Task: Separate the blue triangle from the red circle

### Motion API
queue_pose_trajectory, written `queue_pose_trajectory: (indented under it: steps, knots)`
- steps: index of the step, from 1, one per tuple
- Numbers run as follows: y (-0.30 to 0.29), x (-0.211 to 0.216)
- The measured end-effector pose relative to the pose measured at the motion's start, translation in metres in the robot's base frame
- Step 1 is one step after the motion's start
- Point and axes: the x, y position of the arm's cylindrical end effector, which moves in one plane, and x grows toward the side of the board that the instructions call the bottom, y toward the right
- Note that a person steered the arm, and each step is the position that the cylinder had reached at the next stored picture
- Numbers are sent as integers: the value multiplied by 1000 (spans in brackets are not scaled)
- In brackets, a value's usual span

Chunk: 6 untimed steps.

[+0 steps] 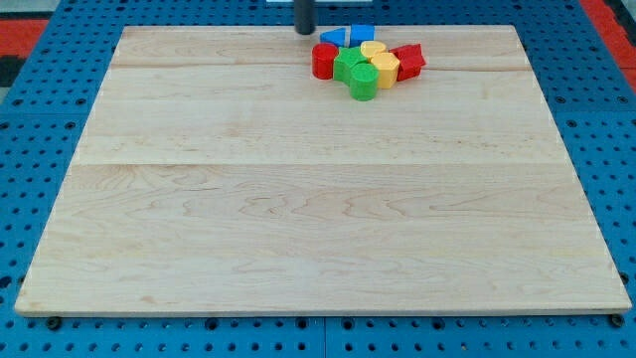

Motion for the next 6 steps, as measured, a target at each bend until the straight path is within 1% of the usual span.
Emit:
queue_pose_trajectory:
  steps: [2,3,4,5,6]
  knots:
    - [76,2]
    - [75,25]
    - [41,61]
    - [-6,67]
    - [-46,50]
